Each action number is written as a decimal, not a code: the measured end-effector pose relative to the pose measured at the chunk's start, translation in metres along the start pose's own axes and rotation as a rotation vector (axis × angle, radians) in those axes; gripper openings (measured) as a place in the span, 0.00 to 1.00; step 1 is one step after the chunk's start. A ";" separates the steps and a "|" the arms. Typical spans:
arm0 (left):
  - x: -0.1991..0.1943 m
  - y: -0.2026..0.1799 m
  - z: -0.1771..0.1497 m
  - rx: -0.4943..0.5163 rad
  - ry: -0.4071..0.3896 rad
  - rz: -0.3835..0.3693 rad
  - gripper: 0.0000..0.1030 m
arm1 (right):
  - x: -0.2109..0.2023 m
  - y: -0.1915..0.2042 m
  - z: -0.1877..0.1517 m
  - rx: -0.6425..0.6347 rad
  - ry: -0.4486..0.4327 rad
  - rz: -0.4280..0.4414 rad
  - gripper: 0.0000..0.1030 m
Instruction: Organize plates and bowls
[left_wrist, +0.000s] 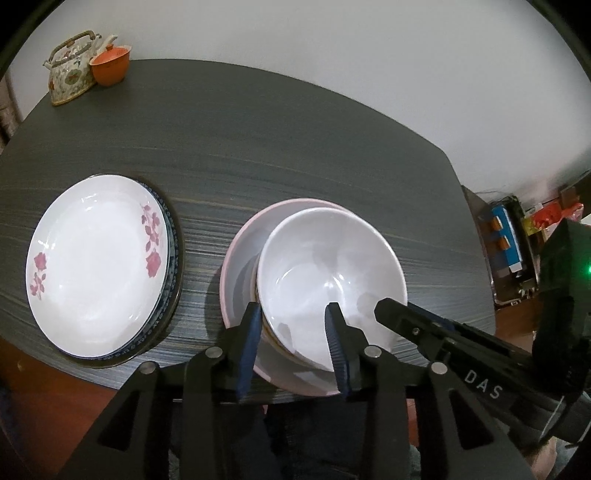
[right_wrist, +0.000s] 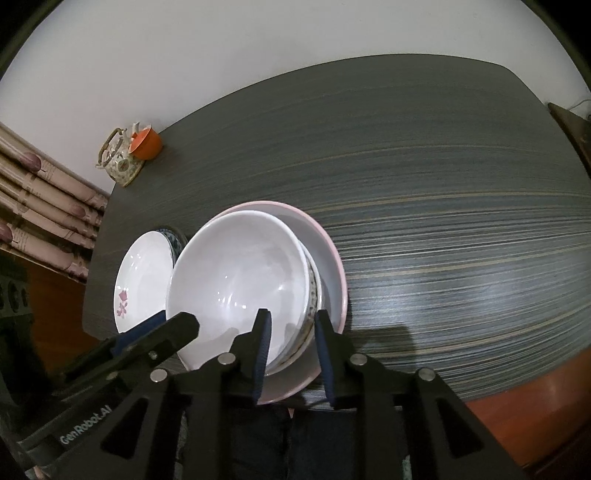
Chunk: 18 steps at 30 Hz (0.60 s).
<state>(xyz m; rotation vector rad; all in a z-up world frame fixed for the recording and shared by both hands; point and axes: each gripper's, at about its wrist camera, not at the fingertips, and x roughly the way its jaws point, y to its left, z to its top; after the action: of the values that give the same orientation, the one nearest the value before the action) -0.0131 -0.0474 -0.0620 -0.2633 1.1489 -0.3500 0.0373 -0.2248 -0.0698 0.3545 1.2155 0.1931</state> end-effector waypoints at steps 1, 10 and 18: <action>-0.003 0.001 0.000 -0.003 -0.006 -0.009 0.32 | -0.002 -0.001 0.000 0.002 -0.002 0.003 0.26; -0.037 0.009 0.003 -0.019 -0.076 -0.076 0.35 | -0.028 -0.009 0.005 0.007 -0.036 0.011 0.27; -0.047 0.036 0.006 -0.121 -0.077 -0.045 0.39 | -0.041 -0.033 0.006 0.061 -0.032 -0.023 0.28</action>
<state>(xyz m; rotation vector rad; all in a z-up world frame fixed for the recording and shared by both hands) -0.0194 0.0051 -0.0338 -0.4059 1.0915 -0.3079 0.0275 -0.2697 -0.0444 0.3953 1.1947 0.1306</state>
